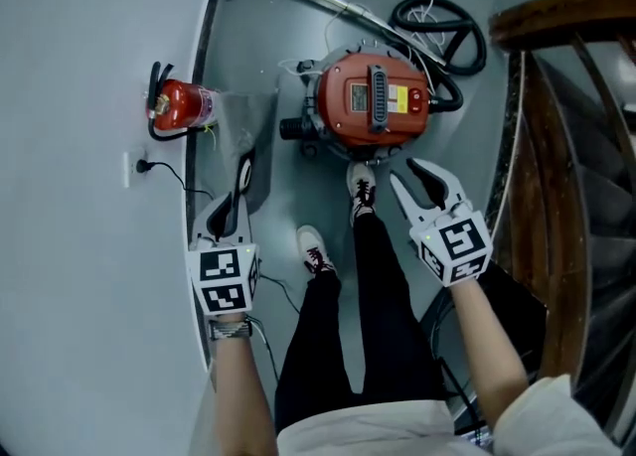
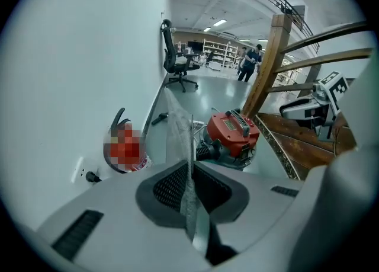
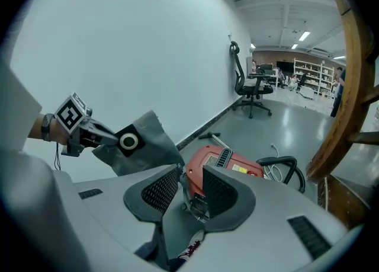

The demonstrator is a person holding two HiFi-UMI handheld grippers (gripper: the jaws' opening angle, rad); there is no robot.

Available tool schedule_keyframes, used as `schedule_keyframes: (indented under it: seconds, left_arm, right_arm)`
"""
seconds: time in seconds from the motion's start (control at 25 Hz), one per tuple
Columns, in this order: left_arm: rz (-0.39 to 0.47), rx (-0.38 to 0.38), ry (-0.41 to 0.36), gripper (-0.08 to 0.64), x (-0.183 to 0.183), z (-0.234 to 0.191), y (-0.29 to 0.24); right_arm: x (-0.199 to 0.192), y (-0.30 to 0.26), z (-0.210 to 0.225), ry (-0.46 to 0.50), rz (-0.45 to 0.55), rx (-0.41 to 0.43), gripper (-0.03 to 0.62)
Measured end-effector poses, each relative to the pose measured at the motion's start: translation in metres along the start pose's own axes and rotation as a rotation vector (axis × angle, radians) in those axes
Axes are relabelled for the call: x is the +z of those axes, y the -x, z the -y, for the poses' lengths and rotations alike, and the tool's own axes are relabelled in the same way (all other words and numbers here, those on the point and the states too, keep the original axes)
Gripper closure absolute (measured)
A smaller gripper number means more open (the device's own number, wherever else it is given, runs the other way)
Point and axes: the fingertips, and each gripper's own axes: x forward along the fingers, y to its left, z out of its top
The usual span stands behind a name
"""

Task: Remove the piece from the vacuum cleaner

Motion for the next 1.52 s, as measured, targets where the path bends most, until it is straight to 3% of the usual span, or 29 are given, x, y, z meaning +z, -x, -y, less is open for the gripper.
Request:
schedule_keyframes:
  seconds: [0.64,0.88,1.28,1.52]
  left_arm:
    - [0.12,-0.016,-0.085,0.529,0.083,0.014,0.15]
    - [0.178,0.0,-0.098,0.529,0.109,0.018,0.198]
    - [0.266,-0.005,-0.108,0.529,0.145,0.032,0.255]
    - [0.318,-0.033,-0.122,0.529,0.171,0.046,0.295]
  right_arm:
    - [0.142,0.116,-0.037,0.125,0.19,-0.052,0.54]
    - [0.193,0.164,-0.046,0.224,0.25,-0.046,0.56]
    - [0.247,0.223,-0.062,0.311,0.326,-0.064,0.565]
    - [0.273,0.266,-0.072,0.314,0.388,-0.072,0.565]
